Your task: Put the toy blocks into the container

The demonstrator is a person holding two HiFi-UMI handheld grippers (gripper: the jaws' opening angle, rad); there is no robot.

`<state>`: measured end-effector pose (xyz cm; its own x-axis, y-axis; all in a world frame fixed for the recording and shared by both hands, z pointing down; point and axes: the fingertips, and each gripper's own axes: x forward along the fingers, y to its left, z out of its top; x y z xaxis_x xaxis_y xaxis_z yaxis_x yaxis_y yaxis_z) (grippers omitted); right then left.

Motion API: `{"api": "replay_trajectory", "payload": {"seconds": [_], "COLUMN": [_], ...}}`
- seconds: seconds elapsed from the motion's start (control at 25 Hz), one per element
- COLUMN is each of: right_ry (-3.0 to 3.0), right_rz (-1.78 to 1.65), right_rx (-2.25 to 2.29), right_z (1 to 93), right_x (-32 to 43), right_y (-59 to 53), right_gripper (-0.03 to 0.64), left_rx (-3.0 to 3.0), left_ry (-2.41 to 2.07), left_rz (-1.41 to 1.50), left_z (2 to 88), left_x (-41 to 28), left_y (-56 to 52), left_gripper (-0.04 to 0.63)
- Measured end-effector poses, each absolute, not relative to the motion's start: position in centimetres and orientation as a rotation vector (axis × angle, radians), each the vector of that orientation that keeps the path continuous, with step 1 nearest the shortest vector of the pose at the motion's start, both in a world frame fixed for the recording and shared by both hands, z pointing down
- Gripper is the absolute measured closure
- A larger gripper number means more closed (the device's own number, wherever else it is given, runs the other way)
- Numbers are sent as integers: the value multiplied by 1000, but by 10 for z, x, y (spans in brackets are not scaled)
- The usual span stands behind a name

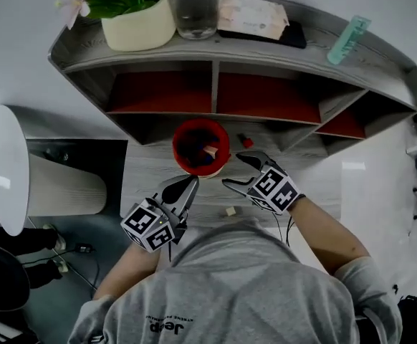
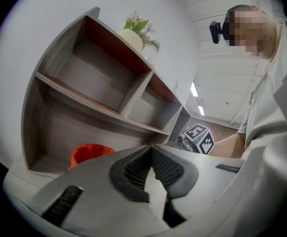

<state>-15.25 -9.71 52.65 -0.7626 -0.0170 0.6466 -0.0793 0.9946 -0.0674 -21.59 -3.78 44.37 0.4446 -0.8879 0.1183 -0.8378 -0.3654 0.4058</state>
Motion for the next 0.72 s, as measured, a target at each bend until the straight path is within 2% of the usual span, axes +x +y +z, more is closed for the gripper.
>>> {"api": "replay_trajectory", "payload": {"seconds": [0.12,0.44,0.72], "right_ry": [-2377,-2205,-2190], "right_rz": [111,62,51], "right_rx": [9,-73,-15], "right_z": [563,687,739], "right_x": [-127,-76,-77], "right_y": [-69,-3,13], "right_gripper": [288,302,301], "left_rx": [2294,2261,2218], "left_ry": [-1420,-1356,-1332], "left_rz": [-131,-49,-14], "left_z": [455,492,528], "left_x": [-197,-144,-111], "left_y": [-36,2,49], "left_gripper": [583,583,583]}}
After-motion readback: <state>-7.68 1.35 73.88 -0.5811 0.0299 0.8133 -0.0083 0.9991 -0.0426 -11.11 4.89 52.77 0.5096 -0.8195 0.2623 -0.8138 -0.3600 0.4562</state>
